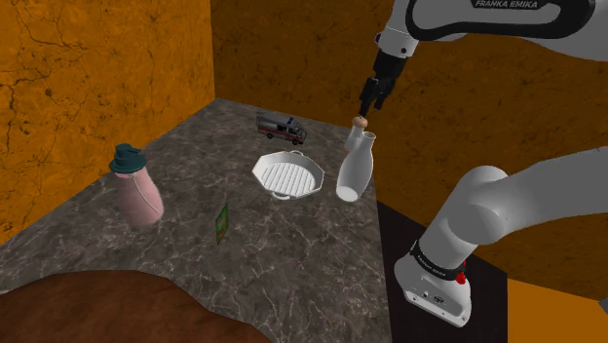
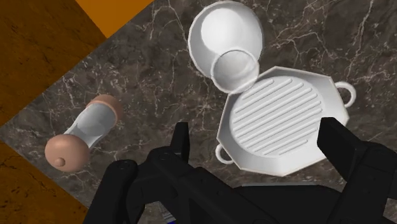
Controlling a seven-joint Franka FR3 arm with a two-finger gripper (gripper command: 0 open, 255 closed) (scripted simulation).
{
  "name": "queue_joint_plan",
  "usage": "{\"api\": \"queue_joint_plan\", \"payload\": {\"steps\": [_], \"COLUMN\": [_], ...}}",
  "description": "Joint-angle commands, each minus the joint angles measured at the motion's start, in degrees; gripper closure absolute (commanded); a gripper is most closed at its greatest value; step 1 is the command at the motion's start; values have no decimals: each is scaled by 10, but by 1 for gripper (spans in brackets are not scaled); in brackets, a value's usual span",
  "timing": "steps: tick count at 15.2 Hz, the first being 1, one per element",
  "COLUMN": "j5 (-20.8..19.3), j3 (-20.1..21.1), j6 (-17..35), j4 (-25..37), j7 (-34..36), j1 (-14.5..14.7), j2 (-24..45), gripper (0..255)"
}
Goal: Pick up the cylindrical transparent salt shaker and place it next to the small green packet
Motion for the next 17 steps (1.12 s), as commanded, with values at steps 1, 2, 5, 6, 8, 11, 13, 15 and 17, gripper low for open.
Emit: {"api": "queue_joint_plan", "payload": {"steps": [1,2,5,6,8,11,13,15,17], "j5": [-5,-6,-6,-5,1,18,34,55,81], "j3": [-27,-40,-80,-93,-119,-157,-181,-204,-224], "j6": [16,23,43,49,60,74,80,84,85], "j4": [13,19,43,53,74,110,137,168,201], "j7": [-25,-38,-76,-90,-117,-161,-192,-225,-259], "j1": [-6,-9,-14,-16,-18,-19,-20,-23,-27], "j2": [31,46,95,113,150,209,251,297,345], "gripper": [0,0,0,0,0,0,0,0,0]}}
